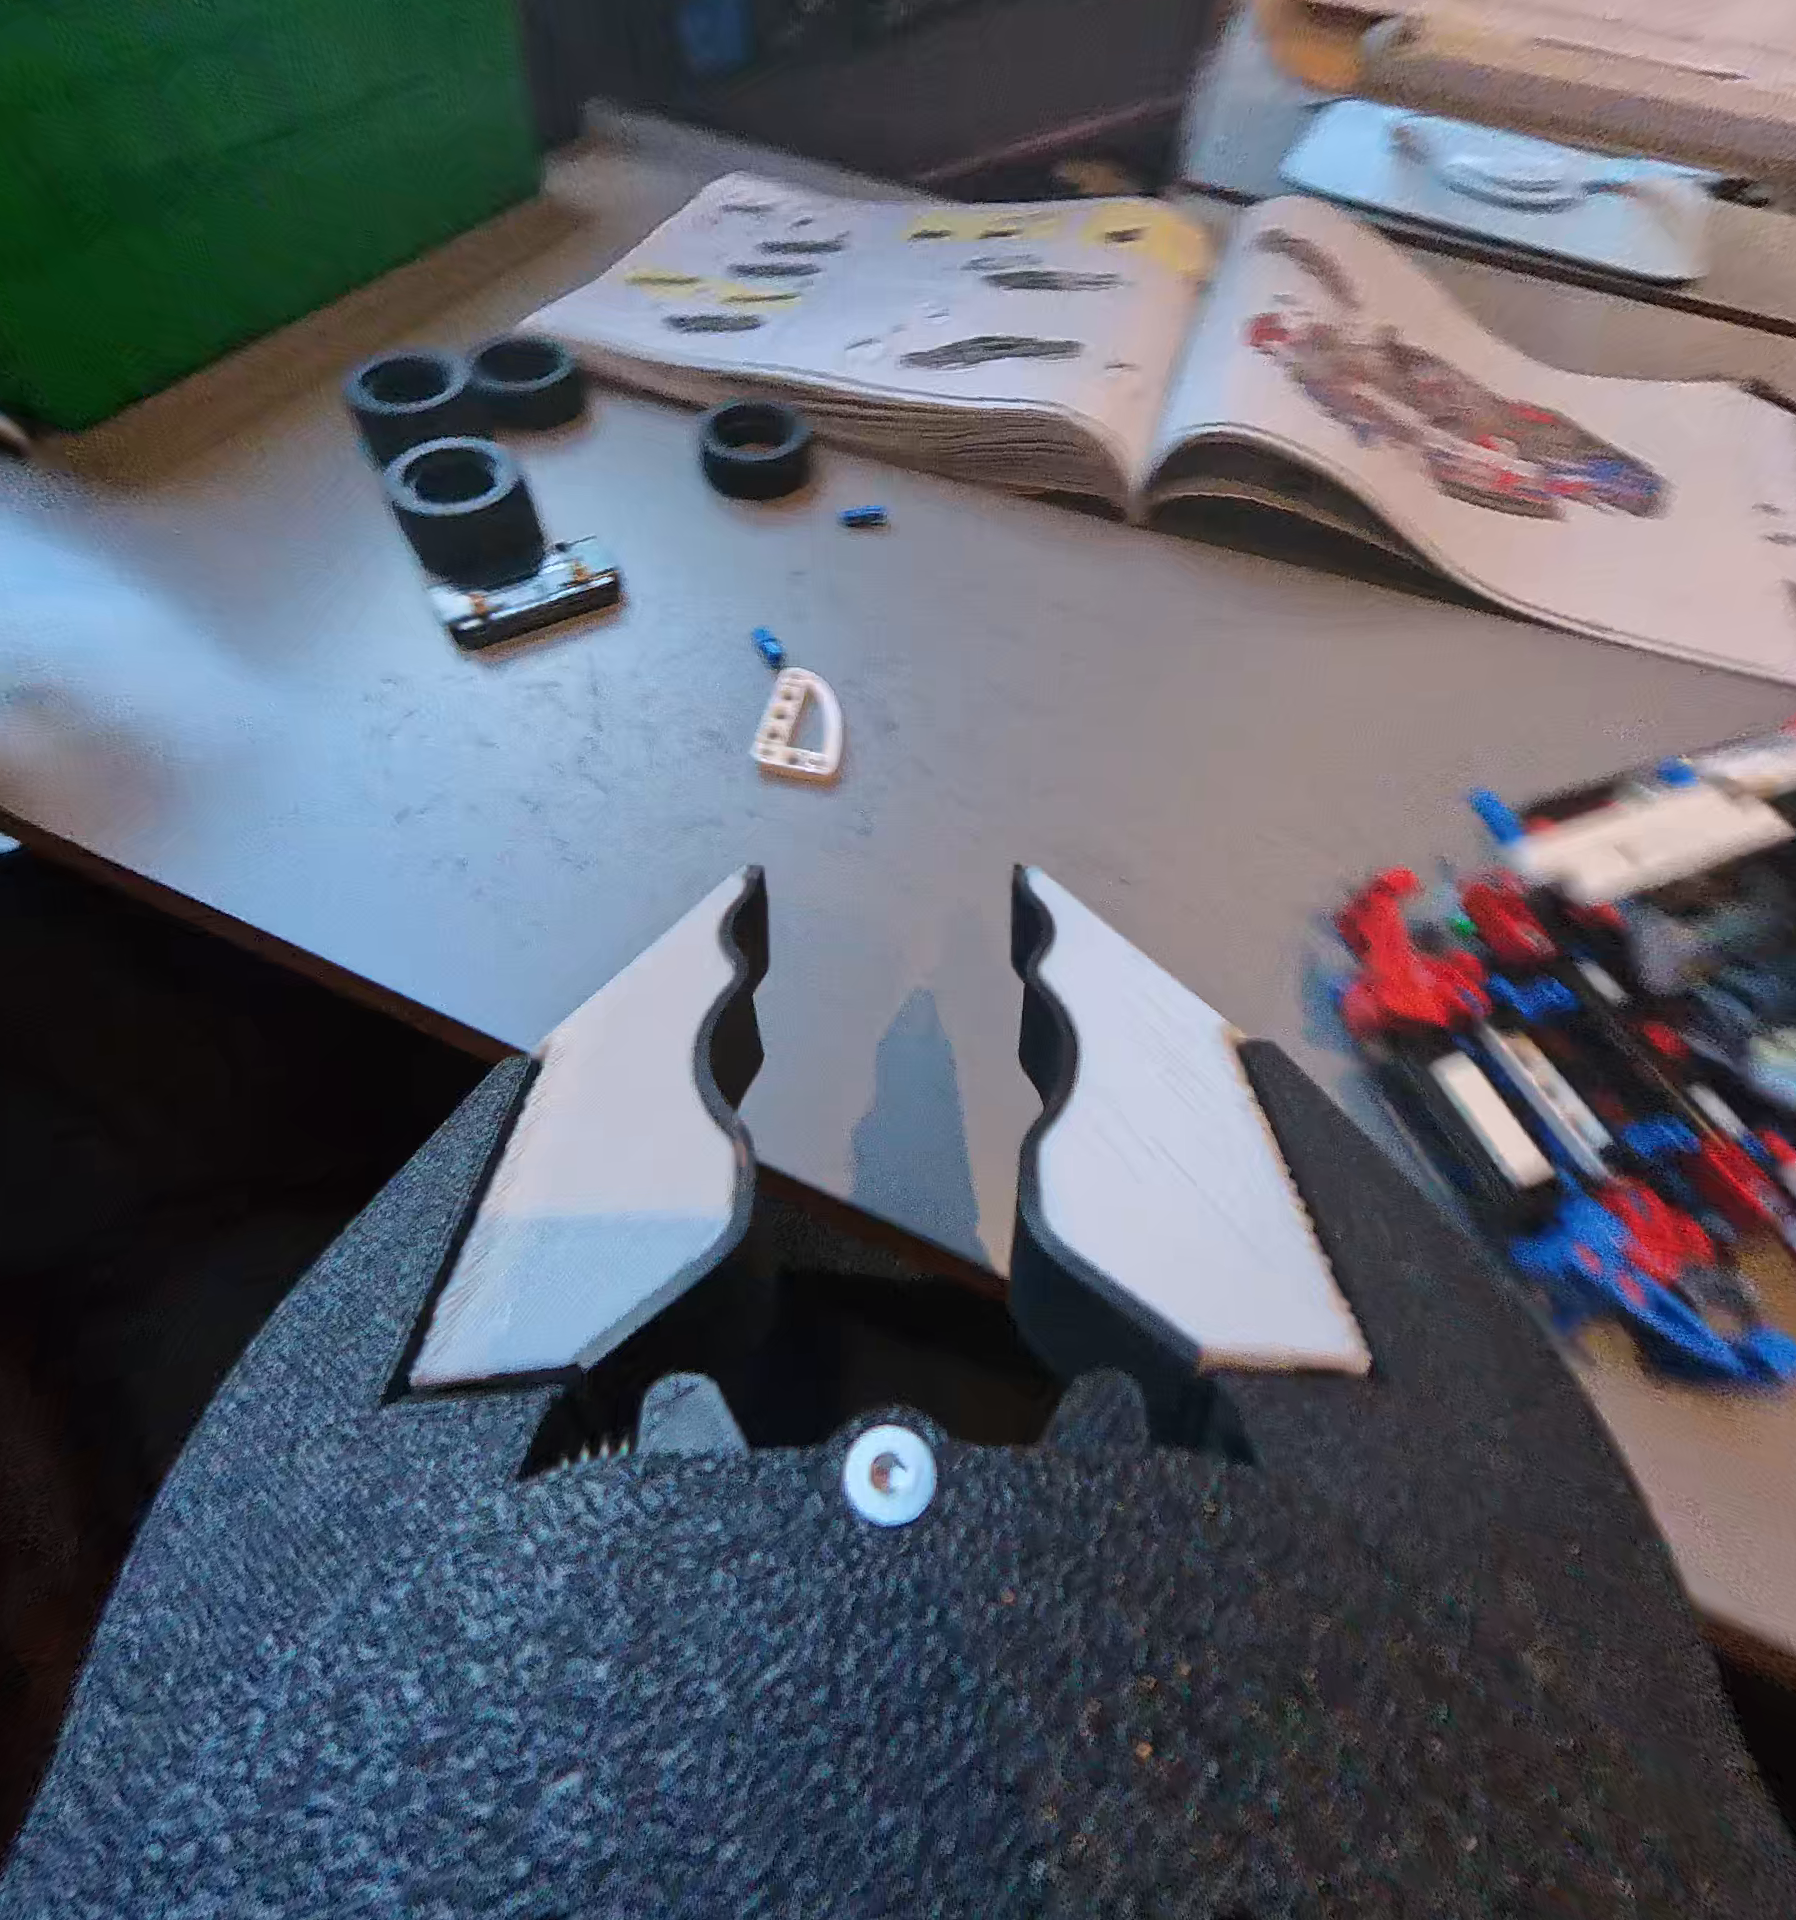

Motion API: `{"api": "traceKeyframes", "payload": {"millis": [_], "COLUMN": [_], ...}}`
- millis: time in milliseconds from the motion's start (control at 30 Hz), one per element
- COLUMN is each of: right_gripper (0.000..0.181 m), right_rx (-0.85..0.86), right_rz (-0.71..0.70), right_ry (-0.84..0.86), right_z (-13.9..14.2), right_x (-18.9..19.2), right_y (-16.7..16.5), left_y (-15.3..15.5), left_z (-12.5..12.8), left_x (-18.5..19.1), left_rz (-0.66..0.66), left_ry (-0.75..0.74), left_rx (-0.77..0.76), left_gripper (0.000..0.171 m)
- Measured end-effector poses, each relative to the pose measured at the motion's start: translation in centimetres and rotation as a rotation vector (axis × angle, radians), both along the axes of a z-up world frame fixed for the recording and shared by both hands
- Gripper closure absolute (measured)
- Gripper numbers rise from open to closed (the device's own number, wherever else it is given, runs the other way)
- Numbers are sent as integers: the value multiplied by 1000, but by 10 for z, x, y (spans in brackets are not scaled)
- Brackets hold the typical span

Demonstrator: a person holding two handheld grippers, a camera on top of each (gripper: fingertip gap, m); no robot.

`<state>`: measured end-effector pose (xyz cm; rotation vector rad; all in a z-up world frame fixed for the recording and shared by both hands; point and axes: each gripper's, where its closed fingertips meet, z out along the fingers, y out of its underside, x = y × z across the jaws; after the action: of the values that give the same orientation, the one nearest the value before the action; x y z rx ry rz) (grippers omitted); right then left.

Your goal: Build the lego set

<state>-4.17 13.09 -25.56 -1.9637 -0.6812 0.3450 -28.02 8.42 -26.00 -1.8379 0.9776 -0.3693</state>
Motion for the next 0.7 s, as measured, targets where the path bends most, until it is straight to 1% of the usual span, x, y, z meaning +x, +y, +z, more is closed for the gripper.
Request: {"api": "traceKeyframes", "payload": {"millis": [33,67,100,167,200,233,267,300,333,433,467,533,567,600,633,700], "right_gripper": [127,114,110,112,111,111,111,111,111,119,122,125,127,129,132,132], "right_rx": [8,24,34,29,24,17,4,-5,-3,33,43,62,76,92,106,122], "right_rz": [15,16,27,63,76,87,93,93,89,81,87,115,136,157,176,222], "right_ry": [-24,-55,-87,-142,-151,-147,-138,-129,-123,-110,-101,-90,-91,-99,-107,-105], "right_z": [-2,-3,-3,-1,0,2,3,3,5,11,14,18,20,22,23,25], "right_x": [-10,-18,-27,-43,-50,-57,-61,-65,-67,-73,-78,-91,-99,-107,-114,-129], "right_y": [7,17,27,47,58,68,78,88,98,123,129,139,142,145,147,148], "left_y": [-1,-2,0,4,7,11,15,21,26,37,40,48,56,64,73,92], "left_z": [9,20,34,60,69,74,76,75,73,68,68,73,77,80,79,64], "left_x": [-10,-24,-40,-80,-100,-119,-137,-155,-172,-210,-216,-215,-213,-208,-198,-180], "left_rz": [29,66,113,209,248,278,308,347,384,445,445,392,371,342,284,167], "left_ry": [-3,-16,-41,-123,-172,-211,-234,-240,-234,-177,-158,-118,-93,-65,-35,49], "left_rx": [35,73,114,180,193,191,184,173,160,128,110,53,27,-1,-46,-186], "left_gripper": [136,139,144,146,144,138,126,109,98,109,120,147,150,149,148,145]}}
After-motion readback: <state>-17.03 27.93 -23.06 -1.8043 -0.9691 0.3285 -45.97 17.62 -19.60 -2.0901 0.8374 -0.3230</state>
